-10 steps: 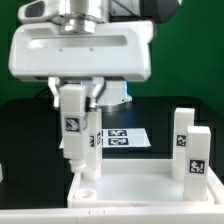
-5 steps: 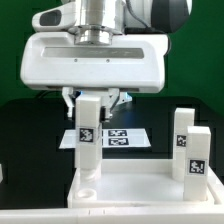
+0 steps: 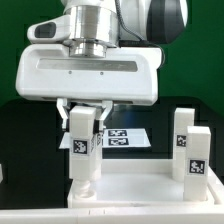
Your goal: Assemble desk
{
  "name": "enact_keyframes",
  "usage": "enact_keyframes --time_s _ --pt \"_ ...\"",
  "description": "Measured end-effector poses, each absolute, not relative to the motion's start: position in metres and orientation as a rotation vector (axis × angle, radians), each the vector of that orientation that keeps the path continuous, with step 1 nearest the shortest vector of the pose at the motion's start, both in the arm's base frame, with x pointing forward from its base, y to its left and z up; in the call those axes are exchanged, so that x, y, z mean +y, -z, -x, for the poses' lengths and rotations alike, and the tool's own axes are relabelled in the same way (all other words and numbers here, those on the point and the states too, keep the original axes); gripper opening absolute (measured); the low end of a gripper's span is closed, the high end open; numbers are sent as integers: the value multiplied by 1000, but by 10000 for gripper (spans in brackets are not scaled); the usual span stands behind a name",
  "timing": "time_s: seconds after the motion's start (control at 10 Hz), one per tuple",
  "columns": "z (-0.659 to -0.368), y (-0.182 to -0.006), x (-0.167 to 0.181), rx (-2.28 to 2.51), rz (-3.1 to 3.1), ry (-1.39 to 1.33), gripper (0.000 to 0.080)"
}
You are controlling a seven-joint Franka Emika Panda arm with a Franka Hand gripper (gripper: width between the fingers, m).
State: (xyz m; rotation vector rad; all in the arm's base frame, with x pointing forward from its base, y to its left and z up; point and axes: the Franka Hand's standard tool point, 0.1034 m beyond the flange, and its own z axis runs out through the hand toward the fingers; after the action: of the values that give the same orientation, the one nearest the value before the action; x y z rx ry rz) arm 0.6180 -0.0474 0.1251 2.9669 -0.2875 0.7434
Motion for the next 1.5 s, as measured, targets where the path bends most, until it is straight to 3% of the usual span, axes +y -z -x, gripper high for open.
enact_keyframes --time_s 1.2,1.3,1.4,1.5 --pt "-615 -103 -49 -272 -2940 -746 285" --pt "-615 -103 -49 -272 -2940 -746 345" --pt "-615 -103 -49 -272 -2940 -746 521" --pt "-615 -103 -49 -272 -2944 -739 521"
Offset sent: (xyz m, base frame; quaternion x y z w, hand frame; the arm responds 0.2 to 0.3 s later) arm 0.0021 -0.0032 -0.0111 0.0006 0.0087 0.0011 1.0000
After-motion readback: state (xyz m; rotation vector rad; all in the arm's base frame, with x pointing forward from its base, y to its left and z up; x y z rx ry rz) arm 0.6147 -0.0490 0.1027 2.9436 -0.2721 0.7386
